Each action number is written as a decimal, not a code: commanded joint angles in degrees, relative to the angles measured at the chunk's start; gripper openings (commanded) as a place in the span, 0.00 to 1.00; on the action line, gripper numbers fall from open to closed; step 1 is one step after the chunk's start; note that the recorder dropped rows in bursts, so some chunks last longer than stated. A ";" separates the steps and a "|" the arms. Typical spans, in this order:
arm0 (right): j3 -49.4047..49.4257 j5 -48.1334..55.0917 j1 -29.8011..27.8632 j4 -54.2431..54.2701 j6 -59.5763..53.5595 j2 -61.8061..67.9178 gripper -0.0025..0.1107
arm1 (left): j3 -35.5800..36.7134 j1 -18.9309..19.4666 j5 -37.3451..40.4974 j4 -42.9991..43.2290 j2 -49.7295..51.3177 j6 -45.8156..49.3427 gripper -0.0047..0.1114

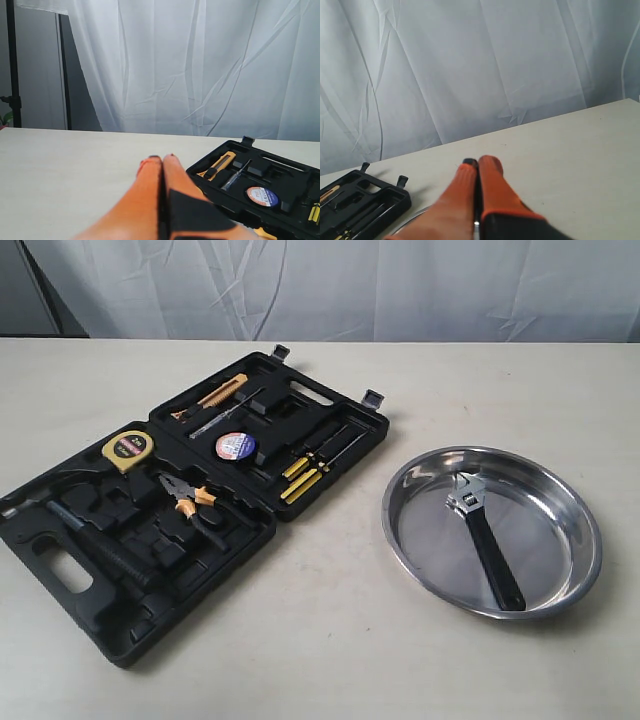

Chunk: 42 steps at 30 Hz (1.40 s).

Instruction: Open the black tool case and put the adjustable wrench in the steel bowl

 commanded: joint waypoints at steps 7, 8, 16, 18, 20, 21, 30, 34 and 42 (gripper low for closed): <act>0.27 0.14 -0.26 0.09 0.04 -0.37 0.02 | 0.27 -0.28 -0.02 -0.07 -0.30 -0.05 0.04; 0.27 0.14 -0.26 0.09 0.04 -0.37 0.02 | 0.27 -0.28 -0.02 -0.07 -0.30 -0.05 0.04; 0.27 0.38 -0.26 0.13 0.04 -0.37 0.02 | 0.27 -0.28 -0.02 -0.07 -0.30 -0.05 0.04; 0.27 0.26 -0.26 0.13 0.04 -0.37 0.02 | 0.27 -0.28 -0.02 -0.07 -0.30 -0.05 0.04; 0.27 0.26 -0.26 0.13 0.04 -0.37 0.02 | 0.27 -0.28 -0.02 -0.07 -0.30 -0.05 0.04; 0.27 0.26 -0.26 0.70 0.04 -0.37 0.02 | 0.27 -0.28 -0.02 -0.07 -0.30 -0.05 0.04; 0.27 0.50 -0.26 2.96 0.04 -0.37 0.02 | 0.27 -0.28 -0.02 -0.07 -0.30 -0.05 0.04; 0.27 11.96 -0.26 2.85 0.04 -0.37 0.02 | 0.27 -0.28 -0.02 -0.07 -0.30 -0.05 0.04; 0.27 13.82 -0.26 2.40 0.06 -0.37 0.02 | 0.27 -0.28 -0.02 -0.07 -0.30 -0.05 0.04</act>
